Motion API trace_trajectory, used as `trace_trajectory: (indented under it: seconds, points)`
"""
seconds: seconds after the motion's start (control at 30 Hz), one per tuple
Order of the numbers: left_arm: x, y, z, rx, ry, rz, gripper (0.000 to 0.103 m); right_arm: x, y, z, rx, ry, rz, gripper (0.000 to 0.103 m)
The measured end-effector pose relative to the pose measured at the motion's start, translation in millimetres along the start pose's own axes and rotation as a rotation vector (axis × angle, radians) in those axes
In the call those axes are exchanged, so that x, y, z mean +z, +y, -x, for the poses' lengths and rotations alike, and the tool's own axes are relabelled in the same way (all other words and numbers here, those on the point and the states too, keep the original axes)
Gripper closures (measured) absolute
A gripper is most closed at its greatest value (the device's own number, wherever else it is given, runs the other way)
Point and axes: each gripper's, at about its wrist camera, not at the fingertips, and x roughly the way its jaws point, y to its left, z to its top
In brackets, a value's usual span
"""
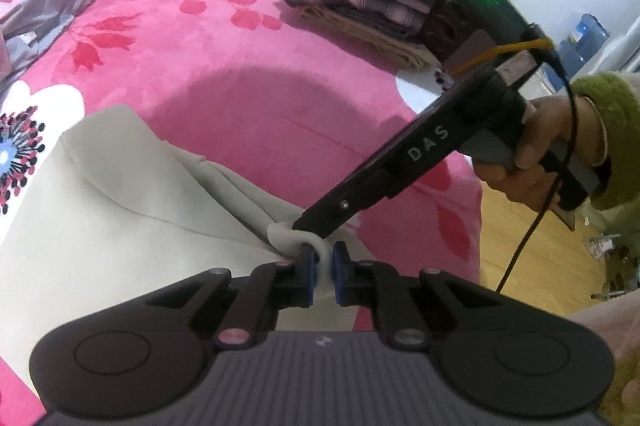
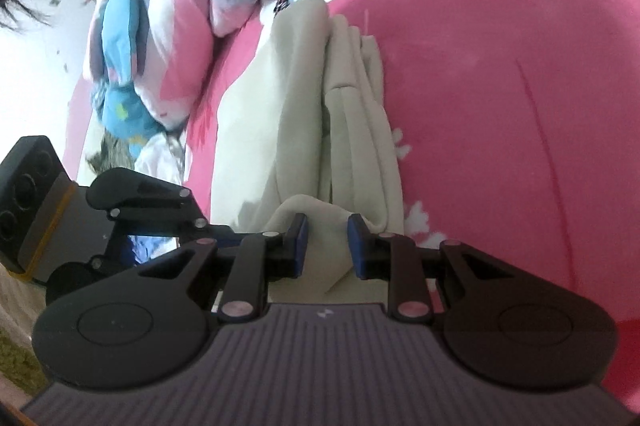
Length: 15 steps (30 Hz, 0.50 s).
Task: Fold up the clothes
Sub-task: 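Grasp the sweatshirt end with the left tool while the right tool presses beside it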
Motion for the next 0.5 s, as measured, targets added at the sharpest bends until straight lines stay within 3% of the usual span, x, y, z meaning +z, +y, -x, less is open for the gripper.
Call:
trace_trajectory:
  seconds: [0.17, 0.33, 0.5]
  points:
    - [0.4, -6.9, 5.2, 0.024, -0.015, -0.009, 0.094, 10.7, 2.9, 0.1, -0.019, 0.025, 0.064, 0.081]
    - [-0.7, -6.2, 6.0, 0.023, -0.021, 0.035, 0.093, 13.0, 3.5, -18.0, 0.032, 0.089, 0.043, 0.085]
    - [-1.3, -1.1, 9.3, 0.003, -0.031, 0.087, 0.088, 18.0, -18.6, -20.7, 0.188, 0.119, -0.093, 0.088]
